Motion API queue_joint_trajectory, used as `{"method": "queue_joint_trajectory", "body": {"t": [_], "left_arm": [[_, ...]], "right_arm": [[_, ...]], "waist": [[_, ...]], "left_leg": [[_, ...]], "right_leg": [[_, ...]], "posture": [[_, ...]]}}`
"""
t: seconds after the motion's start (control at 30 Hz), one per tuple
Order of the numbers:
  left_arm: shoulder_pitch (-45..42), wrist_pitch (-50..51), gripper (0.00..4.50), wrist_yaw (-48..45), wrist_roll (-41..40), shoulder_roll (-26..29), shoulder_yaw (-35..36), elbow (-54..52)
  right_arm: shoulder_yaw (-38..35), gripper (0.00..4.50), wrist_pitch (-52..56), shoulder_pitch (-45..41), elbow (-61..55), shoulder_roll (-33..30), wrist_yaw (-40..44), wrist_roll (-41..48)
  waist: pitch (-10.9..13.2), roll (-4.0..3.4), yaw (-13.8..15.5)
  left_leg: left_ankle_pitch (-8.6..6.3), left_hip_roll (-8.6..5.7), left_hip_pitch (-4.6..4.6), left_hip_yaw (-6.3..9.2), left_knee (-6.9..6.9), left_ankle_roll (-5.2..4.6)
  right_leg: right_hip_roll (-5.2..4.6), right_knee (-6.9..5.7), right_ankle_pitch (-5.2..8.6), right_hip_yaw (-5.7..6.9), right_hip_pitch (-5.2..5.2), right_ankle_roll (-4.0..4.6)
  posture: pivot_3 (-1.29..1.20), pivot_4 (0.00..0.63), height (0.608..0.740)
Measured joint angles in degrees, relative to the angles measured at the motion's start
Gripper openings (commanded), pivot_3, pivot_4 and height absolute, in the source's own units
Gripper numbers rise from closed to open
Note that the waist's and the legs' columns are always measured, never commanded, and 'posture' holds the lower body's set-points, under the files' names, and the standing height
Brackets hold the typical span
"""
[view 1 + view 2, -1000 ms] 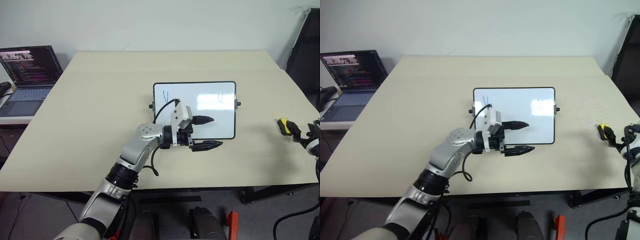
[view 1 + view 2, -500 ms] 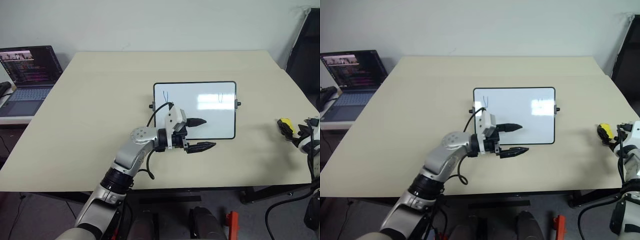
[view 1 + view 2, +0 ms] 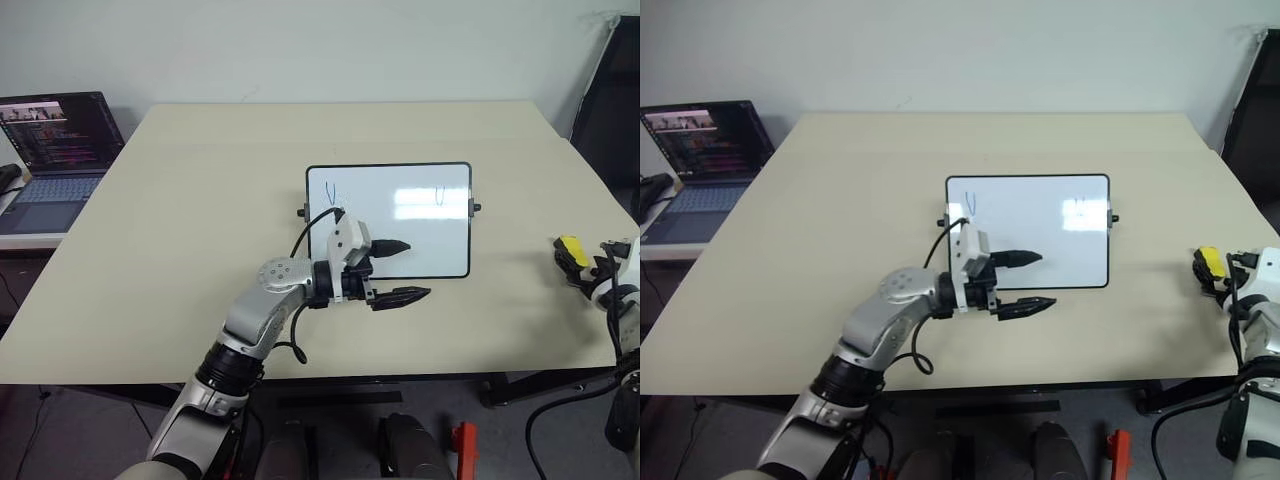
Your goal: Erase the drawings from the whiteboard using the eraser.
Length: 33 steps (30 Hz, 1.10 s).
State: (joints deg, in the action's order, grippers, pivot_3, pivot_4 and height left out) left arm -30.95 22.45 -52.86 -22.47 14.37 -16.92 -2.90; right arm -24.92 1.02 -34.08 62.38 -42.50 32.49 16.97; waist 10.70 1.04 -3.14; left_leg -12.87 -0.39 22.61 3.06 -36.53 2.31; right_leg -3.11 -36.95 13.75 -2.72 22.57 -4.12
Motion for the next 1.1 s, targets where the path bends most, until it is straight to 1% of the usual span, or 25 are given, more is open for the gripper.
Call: {"method": "queue_joint_trajectory", "body": {"t": [0.17,0.23,0.27,0.33,0.47,0.5,0.53,0.57,1.0,1.1], "left_arm": [[0.6,1.0,4.50,0.0,0.0,0.6,0.1,-1.4],[0.9,1.1,4.50,0.2,0.0,1.0,0.3,-1.6],[1.0,1.2,4.50,0.3,0.0,1.1,0.3,-1.8],[1.0,1.3,4.50,0.5,0.0,1.2,0.4,-2.0],[1.0,1.5,4.50,0.9,0.0,1.2,0.4,-2.1],[1.0,1.7,4.50,0.9,0.0,1.2,0.4,-2.1],[1.0,1.9,4.50,1.0,0.0,1.2,0.4,-2.1],[1.0,2.0,4.50,1.0,0.0,1.2,0.4,-2.1],[1.0,2.3,4.50,1.1,0.0,1.4,0.5,-2.3],[1.0,2.2,4.50,1.0,-0.1,3.2,1.6,-2.6]], "right_arm": [[0.3,4.48,-0.3,-0.7,0.7,0.1,-0.1,0.0],[0.4,4.11,-0.3,-0.8,1.1,0.2,-0.1,0.0],[0.4,3.89,-0.3,-0.8,1.2,0.3,-0.1,0.0],[0.6,3.21,-0.3,-0.8,1.4,0.3,-0.2,-0.1],[1.5,1.71,-0.3,-0.8,1.7,0.3,-1.1,-0.7],[1.6,1.37,-0.4,-0.8,1.8,0.3,-1.4,-0.8],[1.6,1.14,-0.5,-0.8,1.8,0.3,-1.6,-1.1],[1.7,1.07,-0.6,-0.9,1.8,0.3,-1.8,-1.3],[1.4,1.07,-0.7,-0.7,1.1,0.3,-2.1,-1.5],[-0.5,1.07,0.6,2.1,-6.6,0.3,-0.4,1.5]], "waist": [[0.0,0.00,0.0],[0.0,0.00,0.0],[0.0,0.00,0.0],[0.0,0.00,0.0],[0.0,0.00,0.0],[0.0,0.00,0.0],[0.0,0.00,0.0],[0.0,0.00,0.0],[0.0,0.00,0.0],[0.0,-0.05,0.0]], "left_leg": [[0.00,0.00,0.00,0.01,0.00,0.00],[0.00,0.00,0.00,0.00,0.00,0.00],[0.00,0.00,0.00,0.00,0.00,0.00],[0.00,0.00,0.00,0.01,0.00,0.00],[0.00,0.00,0.00,0.01,0.00,0.00],[0.00,0.00,0.00,0.01,0.00,0.00],[0.00,0.00,0.00,0.01,0.00,0.00],[0.00,0.00,-0.01,0.01,0.00,0.00],[0.00,0.00,-0.06,0.02,0.00,0.00],[0.00,0.01,-0.05,0.03,0.02,0.00]], "right_leg": [[0.00,0.00,0.00,0.00,-0.01,0.00],[0.00,0.01,0.00,0.00,-0.01,0.00],[0.00,0.01,0.00,0.00,-0.01,0.00],[0.00,0.01,0.00,0.01,-0.01,0.00],[0.00,0.01,0.00,0.01,-0.01,0.00],[0.00,0.01,0.00,0.01,-0.01,0.00],[0.00,0.01,0.00,0.01,-0.02,0.00],[0.00,0.01,0.00,0.01,-0.02,0.00],[0.00,0.03,0.01,0.01,-0.09,0.00],[0.00,0.02,0.02,0.02,-0.08,-0.03]], "posture": [[0.00,0.150,0.740],[0.00,0.150,0.740],[0.00,0.150,0.740],[0.00,0.150,0.740],[0.00,0.150,0.740],[0.00,0.150,0.740],[0.00,0.150,0.740],[0.00,0.150,0.740],[0.00,0.150,0.740],[0.00,0.150,0.740]]}}
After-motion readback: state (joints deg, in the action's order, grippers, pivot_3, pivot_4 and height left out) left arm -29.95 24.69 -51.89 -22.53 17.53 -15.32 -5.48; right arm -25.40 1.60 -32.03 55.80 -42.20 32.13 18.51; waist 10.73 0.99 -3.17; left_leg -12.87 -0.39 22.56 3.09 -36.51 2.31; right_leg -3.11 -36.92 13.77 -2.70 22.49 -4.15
